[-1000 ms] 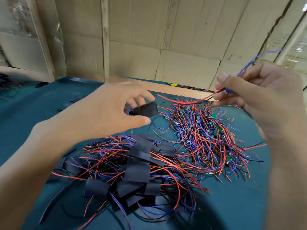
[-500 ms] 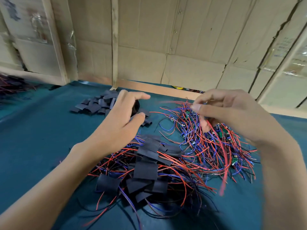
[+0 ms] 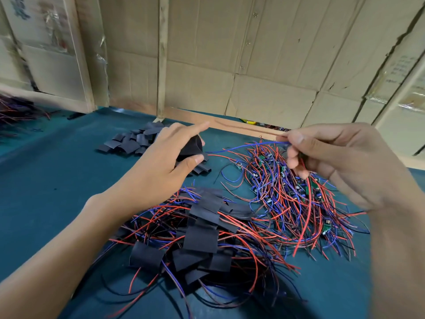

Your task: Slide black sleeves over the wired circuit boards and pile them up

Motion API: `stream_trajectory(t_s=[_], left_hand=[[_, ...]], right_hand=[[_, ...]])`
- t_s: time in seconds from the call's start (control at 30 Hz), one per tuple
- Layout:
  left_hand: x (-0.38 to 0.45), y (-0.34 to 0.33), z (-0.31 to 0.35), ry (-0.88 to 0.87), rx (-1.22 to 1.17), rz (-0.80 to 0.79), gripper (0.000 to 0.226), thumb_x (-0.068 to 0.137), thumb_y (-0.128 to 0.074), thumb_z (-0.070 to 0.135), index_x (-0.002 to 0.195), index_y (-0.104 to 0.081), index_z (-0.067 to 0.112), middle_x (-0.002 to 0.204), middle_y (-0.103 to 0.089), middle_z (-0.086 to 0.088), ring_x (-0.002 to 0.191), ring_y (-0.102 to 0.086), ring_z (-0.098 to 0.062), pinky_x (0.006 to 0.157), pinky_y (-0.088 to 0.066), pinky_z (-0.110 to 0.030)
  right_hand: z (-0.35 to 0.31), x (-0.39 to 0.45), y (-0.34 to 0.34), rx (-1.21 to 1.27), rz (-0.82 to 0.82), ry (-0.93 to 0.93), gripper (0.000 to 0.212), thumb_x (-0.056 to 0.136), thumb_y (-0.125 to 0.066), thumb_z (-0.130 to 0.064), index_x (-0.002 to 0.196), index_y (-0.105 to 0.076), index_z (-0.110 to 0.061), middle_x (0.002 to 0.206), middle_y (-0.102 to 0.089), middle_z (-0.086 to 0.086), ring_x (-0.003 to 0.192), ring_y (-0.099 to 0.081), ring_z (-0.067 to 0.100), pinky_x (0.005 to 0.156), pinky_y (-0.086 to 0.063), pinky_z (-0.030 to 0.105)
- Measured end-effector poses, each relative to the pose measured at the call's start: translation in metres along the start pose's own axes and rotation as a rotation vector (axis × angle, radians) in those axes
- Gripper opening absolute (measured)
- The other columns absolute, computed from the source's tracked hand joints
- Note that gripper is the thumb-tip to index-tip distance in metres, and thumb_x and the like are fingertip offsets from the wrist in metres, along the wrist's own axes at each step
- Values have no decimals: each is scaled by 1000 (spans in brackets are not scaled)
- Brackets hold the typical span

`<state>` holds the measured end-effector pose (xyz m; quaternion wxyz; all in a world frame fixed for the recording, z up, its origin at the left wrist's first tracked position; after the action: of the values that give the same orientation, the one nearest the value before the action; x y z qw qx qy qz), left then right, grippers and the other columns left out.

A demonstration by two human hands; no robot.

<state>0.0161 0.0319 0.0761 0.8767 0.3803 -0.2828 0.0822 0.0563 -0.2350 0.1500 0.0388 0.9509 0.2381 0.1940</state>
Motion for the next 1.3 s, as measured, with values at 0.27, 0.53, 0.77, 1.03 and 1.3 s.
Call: stream_trajectory(t_s=[0.27,0.53,0.77,1.03,1.3], left_hand=[[-1,3,-2,45,-149,91,47,97,-60,24,140,-46,37,115,-64,21,113,-59,-3,96,-43,-20],[-1,6,2,-44,-79,16,56,97,-61,20,146,-41,37,129,-57,25,122,-54,-2,100,-36,-11],[1,-1,1,-126,-252,26,73,97,-58,7,154,-17,26,141,-54,8,139,-42,-20,115,-34,-42],[3,3,-5,-139,-316,50,73,98,-56,13,155,-13,28,142,-54,2,140,-39,-29,114,-34,-42],[3,4,-1,-167,-256,20,77,96,-58,4,155,-14,25,141,-54,6,142,-38,-25,118,-28,-35]], right_hand=[[-4,1,-4,23,-9,3,27,66,-78,-16,86,-77,2,70,-69,17,64,-65,24,48,-43,25],[-5,1,-11,17,-34,8,20,64,-77,-17,77,-77,-2,68,-67,17,58,-62,21,42,-33,23],[-2,2,-12,23,-69,3,19,65,-76,-17,77,-77,-3,67,-67,17,58,-60,22,44,-36,23],[0,1,-11,-26,-123,-31,17,65,-76,-17,77,-78,-5,63,-66,16,52,-58,18,43,-39,22],[0,0,-12,-55,-140,-59,19,62,-78,-18,75,-77,-4,61,-63,17,52,-55,21,42,-39,22]])
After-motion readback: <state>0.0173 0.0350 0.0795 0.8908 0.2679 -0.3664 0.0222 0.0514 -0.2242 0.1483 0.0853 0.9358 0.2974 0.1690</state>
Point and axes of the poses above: each hand's wrist, its own x-axis towards the middle knuckle, its own y-axis out of the back of the hand, z = x × y, the point moved 2 cm from there along x, towards the middle knuckle
